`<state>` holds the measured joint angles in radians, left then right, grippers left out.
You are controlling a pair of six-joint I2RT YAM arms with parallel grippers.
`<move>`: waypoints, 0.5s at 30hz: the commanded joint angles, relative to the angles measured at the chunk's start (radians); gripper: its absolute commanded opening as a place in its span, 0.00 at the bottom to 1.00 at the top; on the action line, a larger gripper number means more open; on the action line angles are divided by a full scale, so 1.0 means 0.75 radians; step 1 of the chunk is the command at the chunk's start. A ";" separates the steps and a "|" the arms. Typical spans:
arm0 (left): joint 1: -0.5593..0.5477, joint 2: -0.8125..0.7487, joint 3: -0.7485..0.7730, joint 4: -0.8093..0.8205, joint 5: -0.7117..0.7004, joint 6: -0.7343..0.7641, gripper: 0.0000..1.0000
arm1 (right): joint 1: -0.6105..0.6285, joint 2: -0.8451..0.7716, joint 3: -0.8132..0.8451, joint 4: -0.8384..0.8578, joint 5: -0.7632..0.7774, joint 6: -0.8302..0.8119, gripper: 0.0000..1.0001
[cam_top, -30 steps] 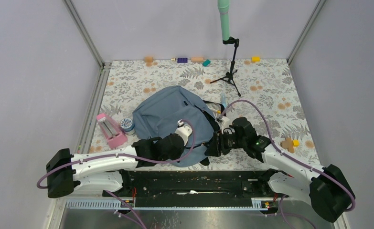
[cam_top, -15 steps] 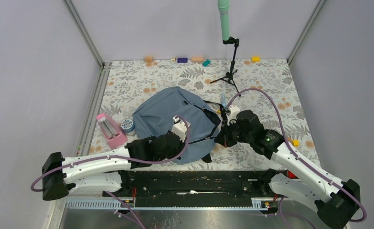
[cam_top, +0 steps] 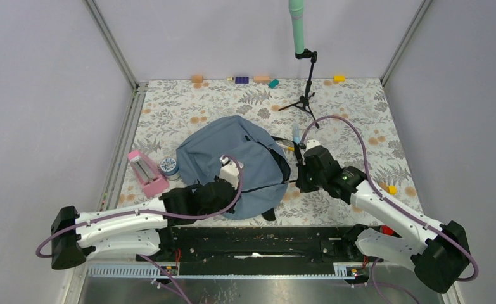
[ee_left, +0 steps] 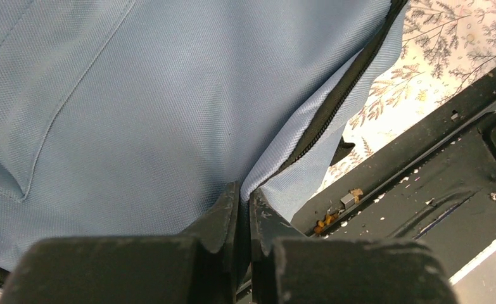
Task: Pack the student bag
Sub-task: Zip the student bag at the center of the board.
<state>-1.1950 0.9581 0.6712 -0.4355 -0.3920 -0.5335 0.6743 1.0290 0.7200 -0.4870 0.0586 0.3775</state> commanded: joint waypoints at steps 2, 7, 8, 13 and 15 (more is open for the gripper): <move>0.012 -0.089 -0.010 -0.151 -0.128 -0.014 0.00 | -0.028 0.023 0.109 -0.122 0.272 -0.038 0.00; 0.012 -0.112 0.025 -0.092 -0.024 0.097 0.51 | -0.029 0.013 0.130 -0.041 0.068 -0.102 0.00; 0.012 -0.115 0.038 -0.051 0.002 0.128 0.71 | -0.029 0.008 0.126 -0.028 0.027 -0.103 0.00; 0.012 -0.041 0.138 0.168 0.126 0.328 0.99 | -0.027 -0.004 0.102 0.006 -0.123 -0.104 0.00; 0.012 0.054 0.195 0.250 0.153 0.363 0.99 | -0.024 -0.014 0.088 0.027 -0.161 -0.090 0.00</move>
<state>-1.1866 0.9154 0.7120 -0.4358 -0.3454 -0.3767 0.6640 1.0458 0.7914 -0.4923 0.0120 0.3214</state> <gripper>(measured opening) 0.985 0.022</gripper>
